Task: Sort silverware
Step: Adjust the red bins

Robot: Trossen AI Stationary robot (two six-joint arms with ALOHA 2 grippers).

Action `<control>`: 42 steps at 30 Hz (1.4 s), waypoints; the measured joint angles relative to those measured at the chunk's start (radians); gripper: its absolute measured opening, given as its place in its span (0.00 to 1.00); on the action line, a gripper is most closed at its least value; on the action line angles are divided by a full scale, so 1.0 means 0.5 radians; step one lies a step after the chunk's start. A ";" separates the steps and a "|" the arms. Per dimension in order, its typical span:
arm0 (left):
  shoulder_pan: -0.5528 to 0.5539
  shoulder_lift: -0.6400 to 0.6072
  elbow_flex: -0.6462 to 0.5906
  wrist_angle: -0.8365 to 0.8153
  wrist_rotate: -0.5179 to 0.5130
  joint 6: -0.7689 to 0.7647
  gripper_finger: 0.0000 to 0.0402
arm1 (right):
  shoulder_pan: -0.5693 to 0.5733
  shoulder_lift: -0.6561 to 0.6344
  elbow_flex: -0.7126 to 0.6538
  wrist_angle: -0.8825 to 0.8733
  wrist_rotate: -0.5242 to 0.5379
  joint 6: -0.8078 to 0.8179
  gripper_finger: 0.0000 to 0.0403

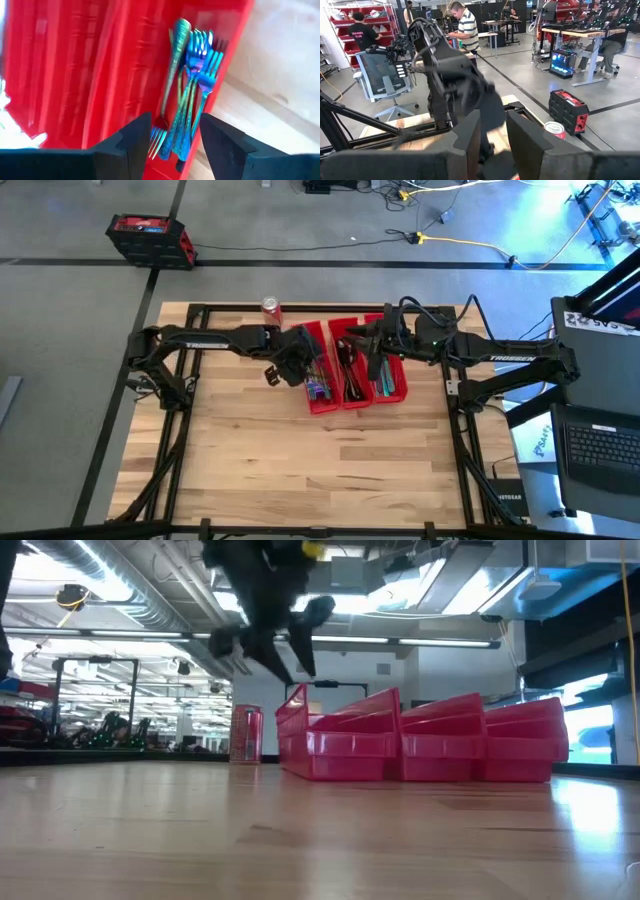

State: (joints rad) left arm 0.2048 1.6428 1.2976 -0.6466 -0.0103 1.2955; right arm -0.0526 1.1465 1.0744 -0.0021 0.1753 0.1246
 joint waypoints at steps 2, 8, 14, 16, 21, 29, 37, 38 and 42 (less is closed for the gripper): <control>0.003 -0.066 0.001 -0.028 0.012 -0.087 0.39 | 0.000 0.000 0.000 -0.001 0.000 0.000 0.20; 0.000 -0.240 0.001 -0.278 -0.187 -0.478 0.39 | 0.000 0.000 0.000 -0.001 0.000 0.000 0.20; 0.113 -0.298 0.000 -0.270 -0.221 -1.584 0.39 | 0.000 0.000 0.000 -0.002 0.001 -0.002 0.20; 0.153 -0.297 -0.052 -0.254 -0.201 -1.706 0.39 | 0.000 0.000 0.000 -0.002 0.000 -0.005 0.20; 0.254 -0.294 -0.346 -0.142 -0.185 -1.998 0.39 | 0.000 0.000 0.000 -0.001 0.001 -0.015 0.20; 0.246 -0.294 -0.779 0.407 -0.157 -2.327 0.39 | 0.000 0.000 0.000 -0.006 0.001 -0.038 0.20; 0.189 -0.294 -1.033 1.100 -0.230 -2.205 0.39 | 0.000 0.000 0.000 0.000 0.000 -0.056 0.20; 0.193 -0.293 -1.056 1.145 -0.233 -2.200 0.39 | 0.000 0.000 0.000 0.001 0.000 -0.056 0.20; 0.210 -0.293 -1.119 1.228 -0.269 -2.167 0.39 | 0.000 0.000 0.000 -0.001 0.000 -0.057 0.20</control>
State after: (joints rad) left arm 0.3096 1.4963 0.7382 -0.0325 -0.1449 0.2120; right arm -0.0525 1.1465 1.0744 -0.0024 0.1753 0.0962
